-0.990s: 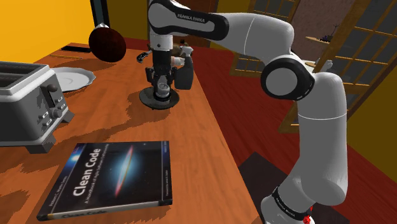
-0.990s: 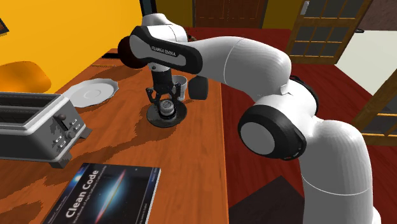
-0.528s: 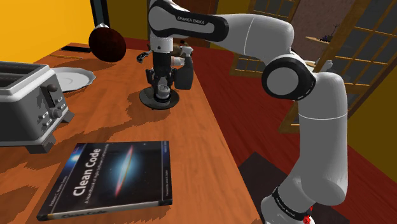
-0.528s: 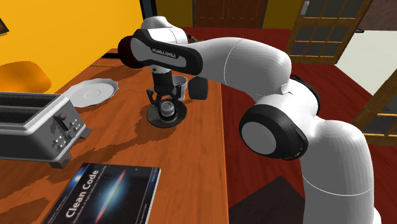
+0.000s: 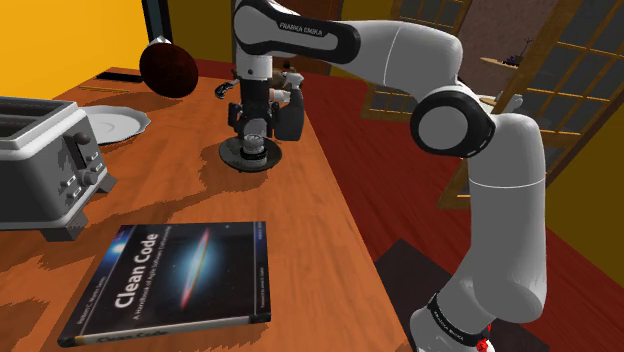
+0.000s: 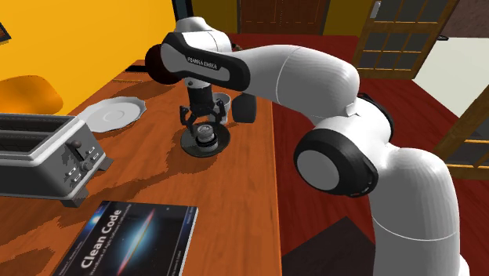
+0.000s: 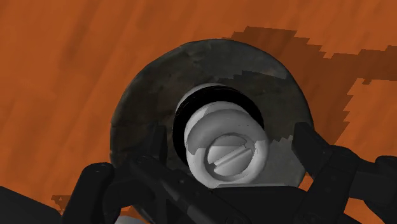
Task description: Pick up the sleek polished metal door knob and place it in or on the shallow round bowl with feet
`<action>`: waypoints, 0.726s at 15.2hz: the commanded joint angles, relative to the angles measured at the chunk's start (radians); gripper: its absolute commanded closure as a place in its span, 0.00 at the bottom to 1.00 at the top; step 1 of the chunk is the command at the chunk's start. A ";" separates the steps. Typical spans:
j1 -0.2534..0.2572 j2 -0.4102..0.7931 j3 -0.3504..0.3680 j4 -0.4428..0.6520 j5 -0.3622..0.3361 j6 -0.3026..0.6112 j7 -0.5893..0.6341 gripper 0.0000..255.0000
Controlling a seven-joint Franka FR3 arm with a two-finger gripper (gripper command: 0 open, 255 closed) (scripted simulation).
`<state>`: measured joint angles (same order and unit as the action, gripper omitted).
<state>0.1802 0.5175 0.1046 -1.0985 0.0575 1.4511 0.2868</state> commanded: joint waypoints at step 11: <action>0.009 0.129 -0.001 0.324 -0.009 -0.195 0.011 0.00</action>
